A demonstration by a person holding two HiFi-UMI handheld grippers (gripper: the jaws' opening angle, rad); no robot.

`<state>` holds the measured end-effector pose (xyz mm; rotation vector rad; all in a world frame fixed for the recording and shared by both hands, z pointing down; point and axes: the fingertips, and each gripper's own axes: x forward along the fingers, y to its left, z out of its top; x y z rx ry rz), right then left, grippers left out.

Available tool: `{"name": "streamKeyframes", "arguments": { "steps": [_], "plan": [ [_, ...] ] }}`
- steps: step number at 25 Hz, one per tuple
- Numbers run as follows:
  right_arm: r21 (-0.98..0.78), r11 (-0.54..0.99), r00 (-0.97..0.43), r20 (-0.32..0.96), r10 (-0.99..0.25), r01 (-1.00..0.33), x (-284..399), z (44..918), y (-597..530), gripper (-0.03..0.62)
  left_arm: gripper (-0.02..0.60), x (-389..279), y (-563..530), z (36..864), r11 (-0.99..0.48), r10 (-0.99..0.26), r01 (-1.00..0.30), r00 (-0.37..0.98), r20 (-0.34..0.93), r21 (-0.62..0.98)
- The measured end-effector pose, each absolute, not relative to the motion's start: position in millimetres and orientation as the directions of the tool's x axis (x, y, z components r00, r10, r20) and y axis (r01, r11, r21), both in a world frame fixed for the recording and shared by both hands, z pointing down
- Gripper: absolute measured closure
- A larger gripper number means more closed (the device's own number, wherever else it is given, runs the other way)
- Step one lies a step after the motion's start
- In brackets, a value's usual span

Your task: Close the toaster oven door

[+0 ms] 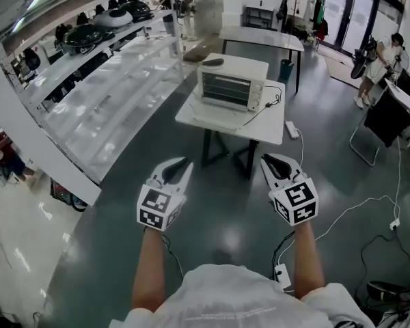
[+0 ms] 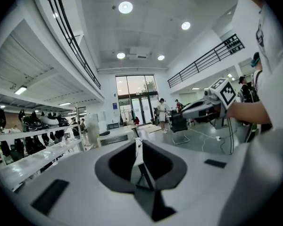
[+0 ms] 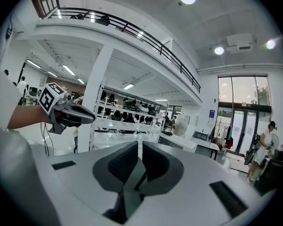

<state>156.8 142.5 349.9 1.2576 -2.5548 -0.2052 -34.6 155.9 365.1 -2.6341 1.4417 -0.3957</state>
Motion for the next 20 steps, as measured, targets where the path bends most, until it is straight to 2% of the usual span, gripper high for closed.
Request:
{"name": "streamKeyframes", "arguments": {
  "steps": [1, 2, 3, 4, 20],
  "plan": [
    [0.248, 0.611, -0.579, 0.195, -0.792, -0.752, 155.2, 350.7, 142.5, 0.572, 0.560, -36.5, 156.4, 365.4, -0.544, -0.839, -0.811, 0.517, 0.172, -0.216],
    [0.244, 0.612, -0.579, 0.199, -0.791, -0.752, 153.9, 352.0, 142.7, 0.543, 0.545, -38.3, 156.7, 367.3, -0.547, -0.836, -0.810, 0.520, 0.173, -0.211],
    [0.240, 0.614, -0.579, 0.204, -0.789, -0.752, 152.5, 353.4, 143.2, 0.496, 0.477, -39.7, 157.3, 369.7, -0.551, -0.834, -0.808, 0.523, 0.175, -0.210],
    [0.238, 0.617, -0.581, 0.210, -0.787, -0.750, 150.8, 354.8, 144.3, 0.485, 0.454, -40.8, 158.3, 371.2, -0.553, -0.833, -0.805, 0.525, 0.176, -0.215],
    [0.174, 0.591, -0.546, 0.247, -0.800, -0.787, 103.7, 379.7, 167.3, 0.485, 0.456, -102.0, 171.6, 390.7, -0.555, -0.830, -0.811, 0.525, 0.189, -0.184]
  ]
}}
